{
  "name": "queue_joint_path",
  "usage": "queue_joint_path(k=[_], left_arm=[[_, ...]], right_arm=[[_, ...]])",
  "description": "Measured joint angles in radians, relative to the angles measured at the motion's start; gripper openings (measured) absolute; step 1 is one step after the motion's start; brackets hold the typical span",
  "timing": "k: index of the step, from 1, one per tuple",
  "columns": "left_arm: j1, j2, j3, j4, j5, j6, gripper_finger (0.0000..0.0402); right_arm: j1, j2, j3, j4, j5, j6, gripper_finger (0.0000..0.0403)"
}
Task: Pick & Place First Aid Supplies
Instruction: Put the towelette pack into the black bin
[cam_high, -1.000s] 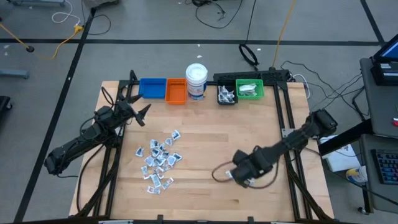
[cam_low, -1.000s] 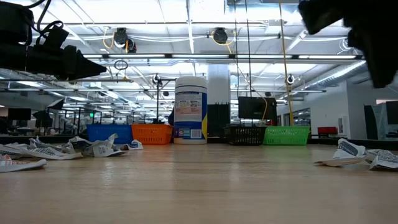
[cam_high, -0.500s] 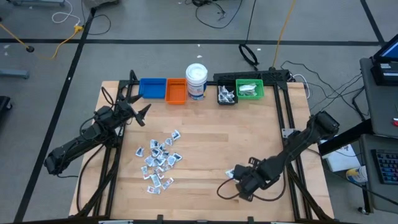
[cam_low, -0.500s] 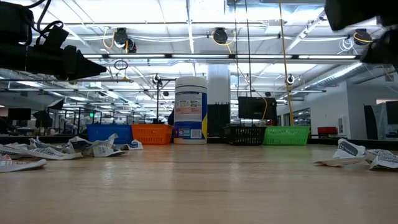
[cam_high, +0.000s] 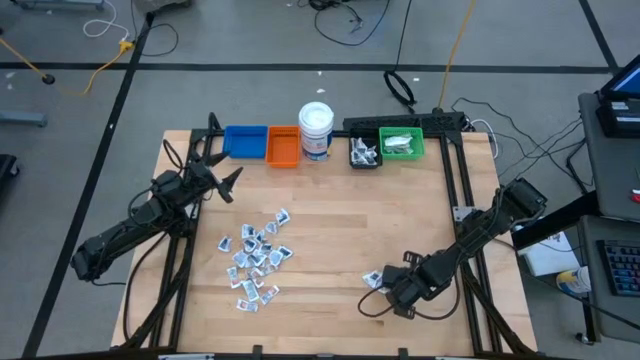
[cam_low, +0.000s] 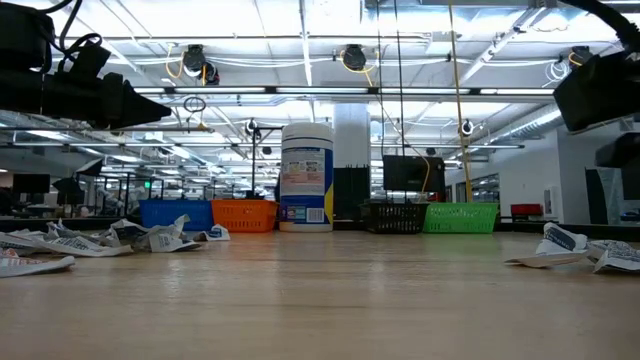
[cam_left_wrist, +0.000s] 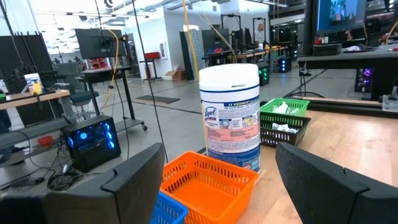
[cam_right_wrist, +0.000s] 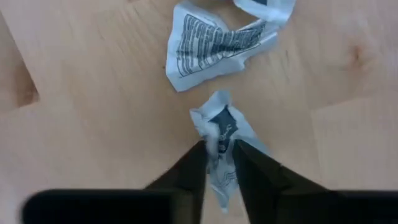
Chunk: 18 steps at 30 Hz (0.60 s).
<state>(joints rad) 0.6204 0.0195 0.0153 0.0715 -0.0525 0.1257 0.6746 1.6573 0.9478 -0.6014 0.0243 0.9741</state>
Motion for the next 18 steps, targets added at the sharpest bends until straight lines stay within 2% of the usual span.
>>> queue_joint_path(k=[3, 9, 14, 18], left_arm=[[0.0, 0.0, 0.0, 0.0, 0.0, 0.0, 0.031], [0.0, 0.0, 0.0, 0.0, 0.0, 0.0, 0.031], [0.0, 0.0, 0.0, 0.0, 0.0, 0.0, 0.031], [0.0, 0.0, 0.0, 0.0, 0.0, 0.0, 0.031]], right_arm=[[0.0, 0.0, 0.0, 0.006, 0.002, -0.007, 0.0015], [-0.017, -0.009, 0.046, -0.089, -0.004, -0.059, 0.0006], [-0.076, -0.045, 0.128, -0.201, -0.008, -0.293, 0.0006], [-0.16, -0.07, 0.185, -0.249, -0.106, -0.54, 0.0003]])
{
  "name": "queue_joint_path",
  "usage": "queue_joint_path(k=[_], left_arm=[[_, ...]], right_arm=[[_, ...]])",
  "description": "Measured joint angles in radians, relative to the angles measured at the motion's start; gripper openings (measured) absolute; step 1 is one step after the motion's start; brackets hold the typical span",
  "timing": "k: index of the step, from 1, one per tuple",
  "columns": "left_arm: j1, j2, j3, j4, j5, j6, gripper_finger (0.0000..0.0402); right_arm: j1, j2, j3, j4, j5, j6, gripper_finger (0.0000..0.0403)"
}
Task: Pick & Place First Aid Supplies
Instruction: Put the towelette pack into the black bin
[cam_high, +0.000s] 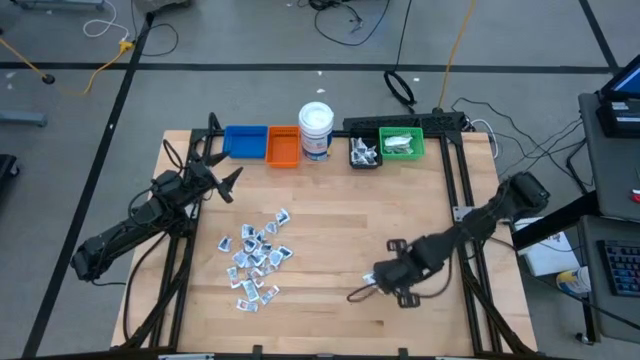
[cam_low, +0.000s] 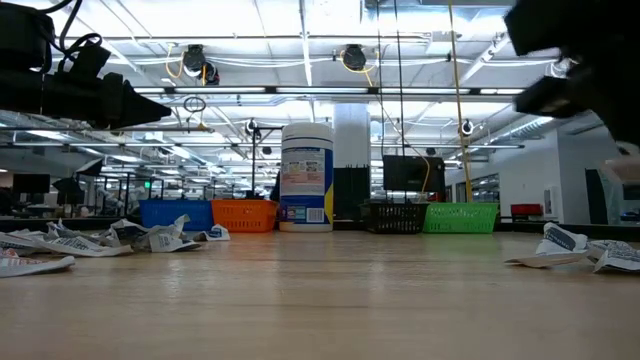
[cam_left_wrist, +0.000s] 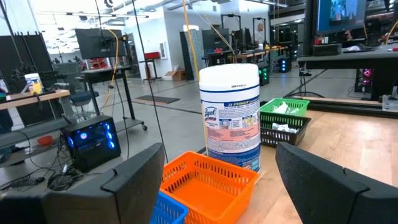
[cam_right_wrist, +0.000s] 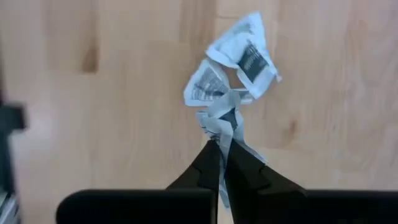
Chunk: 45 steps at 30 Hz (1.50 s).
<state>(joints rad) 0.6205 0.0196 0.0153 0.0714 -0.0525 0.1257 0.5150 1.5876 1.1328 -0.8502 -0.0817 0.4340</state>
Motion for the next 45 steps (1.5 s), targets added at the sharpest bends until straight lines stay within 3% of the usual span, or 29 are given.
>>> queue_joint_path(k=[4, 11, 17, 21, 33, 40, 45], left_arm=[[0.0, 0.0, 0.0, 0.0, 0.0, 0.0, 0.031], [0.0, 0.0, 0.0, 0.0, 0.0, 0.0, 0.031], [0.0, 0.0, 0.0, 0.0, 0.0, 0.0, 0.031], [0.0, 0.0, 0.0, 0.0, 0.0, 0.0, 0.031], [0.0, 0.0, 0.0, 0.0, 0.0, 0.0, 0.031], [0.0, 0.0, 0.0, 0.0, 0.0, 0.0, 0.031], [0.0, 0.0, 0.0, 0.0, 0.0, 0.0, 0.031]], right_arm=[[-0.097, -0.008, 0.042, -0.047, -0.081, -0.216, 0.0004], [-0.252, -0.009, 0.115, -0.149, -0.077, -0.512, 0.0005], [-0.411, -0.009, 0.119, -0.148, -0.074, -0.533, 0.0005], [-0.549, -0.008, 0.119, -0.132, -0.014, -0.542, 0.0005], [-0.925, -0.008, 0.119, -0.111, 0.011, -0.735, 0.0005], [-1.062, 0.001, 0.12, -0.078, 0.01, -0.746, 0.0005], [-1.123, 0.085, 0.182, -0.065, 0.006, -0.745, 0.0005]])
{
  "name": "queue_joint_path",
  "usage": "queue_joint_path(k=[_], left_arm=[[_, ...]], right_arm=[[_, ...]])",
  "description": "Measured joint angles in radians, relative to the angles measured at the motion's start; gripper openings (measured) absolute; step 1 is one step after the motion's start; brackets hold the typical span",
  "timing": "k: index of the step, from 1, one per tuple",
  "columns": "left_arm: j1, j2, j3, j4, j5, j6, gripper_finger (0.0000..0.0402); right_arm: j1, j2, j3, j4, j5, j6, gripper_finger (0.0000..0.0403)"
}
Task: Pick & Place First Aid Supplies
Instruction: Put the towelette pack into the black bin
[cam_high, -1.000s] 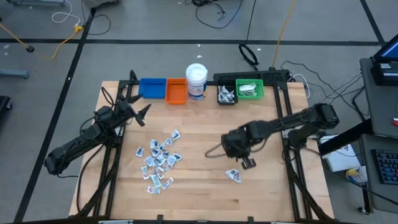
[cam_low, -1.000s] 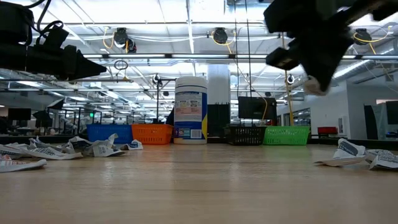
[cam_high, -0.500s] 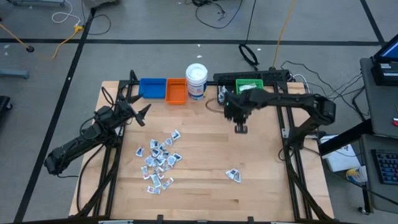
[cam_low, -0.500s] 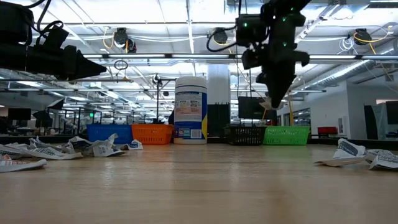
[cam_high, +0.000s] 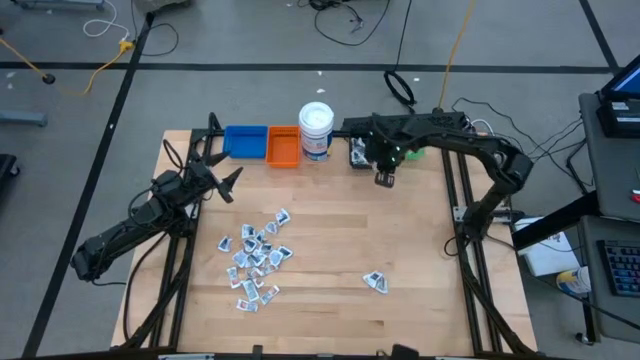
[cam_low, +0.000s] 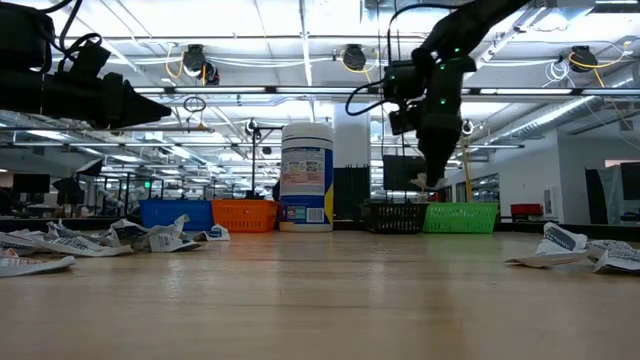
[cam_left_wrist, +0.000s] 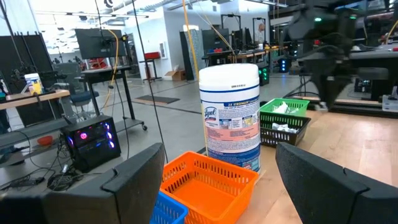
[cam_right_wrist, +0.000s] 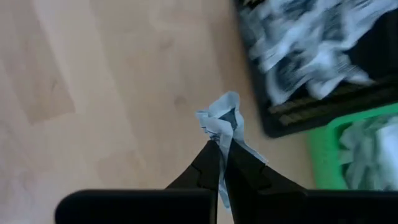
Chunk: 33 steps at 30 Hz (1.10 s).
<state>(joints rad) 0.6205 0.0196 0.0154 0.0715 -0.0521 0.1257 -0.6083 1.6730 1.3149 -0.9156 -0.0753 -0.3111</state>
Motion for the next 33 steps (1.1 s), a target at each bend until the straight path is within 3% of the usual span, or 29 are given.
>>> queue_joint_path(k=[13, 18, 27, 33], left_arm=[[0.0, 0.0, 0.0, 0.0, 0.0, 0.0, 0.031], [0.0, 0.0, 0.0, 0.0, 0.0, 0.0, 0.031], [0.0, 0.0, 0.0, 0.0, 0.0, 0.0, 0.031], [0.0, 0.0, 0.0, 0.0, 0.0, 0.0, 0.031]], right_arm=[[-0.138, 0.314, 0.377, -0.012, 0.001, -0.095, 0.0006], [-0.154, 0.371, 0.449, -0.011, 0.037, -0.121, 0.0017], [-0.154, 0.372, 0.449, -0.02, 0.048, -0.122, 0.0126], [-0.146, 0.35, 0.449, -0.098, 0.048, 0.226, 0.0177]])
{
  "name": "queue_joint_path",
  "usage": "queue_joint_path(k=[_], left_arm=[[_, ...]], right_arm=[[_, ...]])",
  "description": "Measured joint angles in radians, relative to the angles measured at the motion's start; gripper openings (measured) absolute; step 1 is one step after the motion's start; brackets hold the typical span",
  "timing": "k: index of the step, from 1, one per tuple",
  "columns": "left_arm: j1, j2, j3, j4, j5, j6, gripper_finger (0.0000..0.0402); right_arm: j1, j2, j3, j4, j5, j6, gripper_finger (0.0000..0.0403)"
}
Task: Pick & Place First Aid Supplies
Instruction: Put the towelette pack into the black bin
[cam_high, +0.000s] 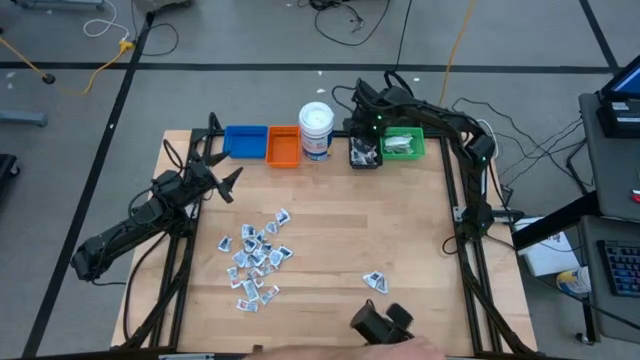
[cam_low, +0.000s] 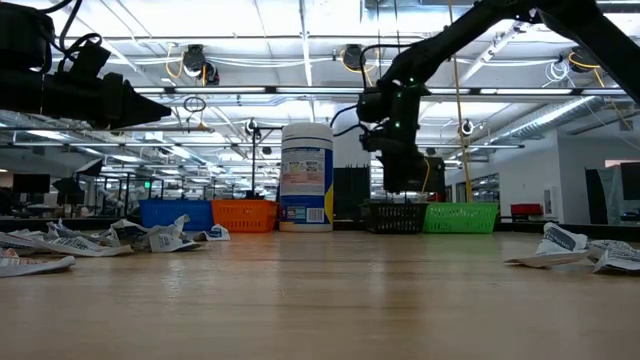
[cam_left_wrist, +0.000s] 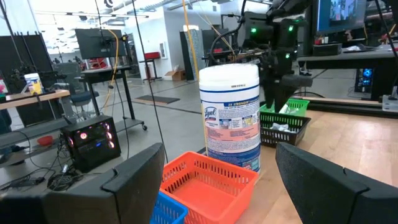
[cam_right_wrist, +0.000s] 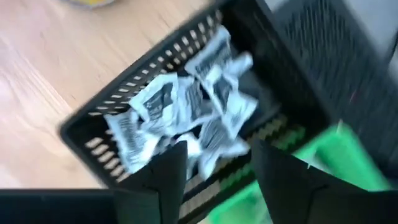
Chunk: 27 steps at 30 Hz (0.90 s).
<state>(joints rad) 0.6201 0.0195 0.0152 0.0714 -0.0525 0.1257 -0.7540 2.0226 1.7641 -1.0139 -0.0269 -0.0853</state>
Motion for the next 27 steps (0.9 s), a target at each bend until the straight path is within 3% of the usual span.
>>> queue_joint_path(k=[9, 16, 27], left_arm=[[0.0, 0.0, 0.0, 0.0, 0.0, 0.0, 0.031], [0.0, 0.0, 0.0, 0.0, 0.0, 0.0, 0.031], [0.0, 0.0, 0.0, 0.0, 0.0, 0.0, 0.031]], right_arm=[[0.023, -0.039, 0.0, -0.157, 0.007, 0.641, 0.0169], [0.138, -0.059, -0.002, -0.251, 0.116, 0.835, 0.0163], [0.499, -0.059, -0.005, -0.333, 0.131, 0.998, 0.018]])
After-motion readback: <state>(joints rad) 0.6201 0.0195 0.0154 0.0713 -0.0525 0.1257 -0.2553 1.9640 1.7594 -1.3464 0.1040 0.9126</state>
